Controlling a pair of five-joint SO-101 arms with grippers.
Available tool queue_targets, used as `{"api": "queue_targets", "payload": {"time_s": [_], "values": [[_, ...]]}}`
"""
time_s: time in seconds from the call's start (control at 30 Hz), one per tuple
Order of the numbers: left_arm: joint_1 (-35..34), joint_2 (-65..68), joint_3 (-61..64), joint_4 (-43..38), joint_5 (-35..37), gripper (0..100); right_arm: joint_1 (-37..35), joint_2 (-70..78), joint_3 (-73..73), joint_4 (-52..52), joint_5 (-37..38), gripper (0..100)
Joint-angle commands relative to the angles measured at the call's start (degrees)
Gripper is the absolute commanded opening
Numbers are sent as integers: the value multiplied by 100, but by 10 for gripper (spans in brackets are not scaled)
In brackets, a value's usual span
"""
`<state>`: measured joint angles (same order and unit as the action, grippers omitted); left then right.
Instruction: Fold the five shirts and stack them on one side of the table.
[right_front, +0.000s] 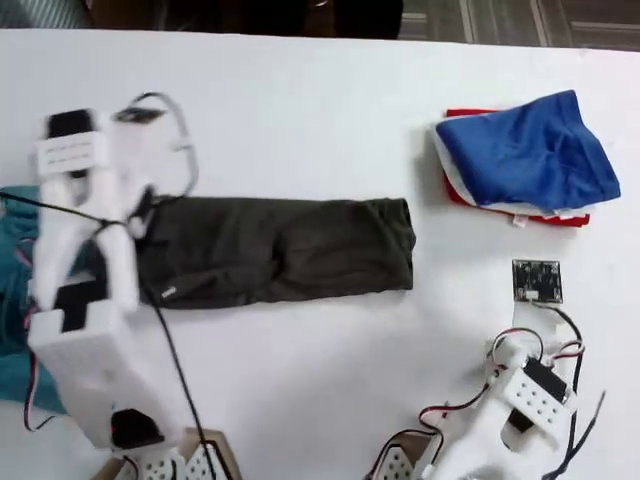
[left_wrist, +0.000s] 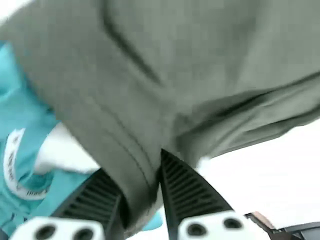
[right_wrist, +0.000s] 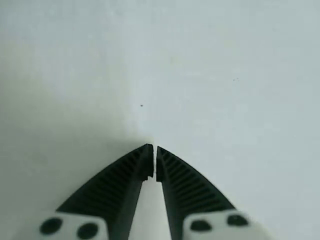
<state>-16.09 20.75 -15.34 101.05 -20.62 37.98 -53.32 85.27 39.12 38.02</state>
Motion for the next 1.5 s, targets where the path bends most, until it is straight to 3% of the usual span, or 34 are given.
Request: {"api": "queue_targets", "payload": {"time_s": [0.0,0.27,0.47,0.63,1.03,1.3,1.47], "values": [[1029,-589,-22,132,308,25,57,-171,18,-136,0,20],[2954,-1134,-75,114,1081,25,66,-171,26,-145,0,20],[4079,-835,-664,-220,1231,25,66,-171,35,-145,-9,20],[4378,79,-1701,-484,1204,25,66,-171,35,-136,-9,20],[4826,2497,-4743,62,1248,25,66,-171,35,-136,-9,20],[5020,3191,-5402,0,1240,35,66,-171,35,-136,-9,20],[4985,3244,-5455,-9,1213,255,66,-171,35,-136,-9,20]]}}
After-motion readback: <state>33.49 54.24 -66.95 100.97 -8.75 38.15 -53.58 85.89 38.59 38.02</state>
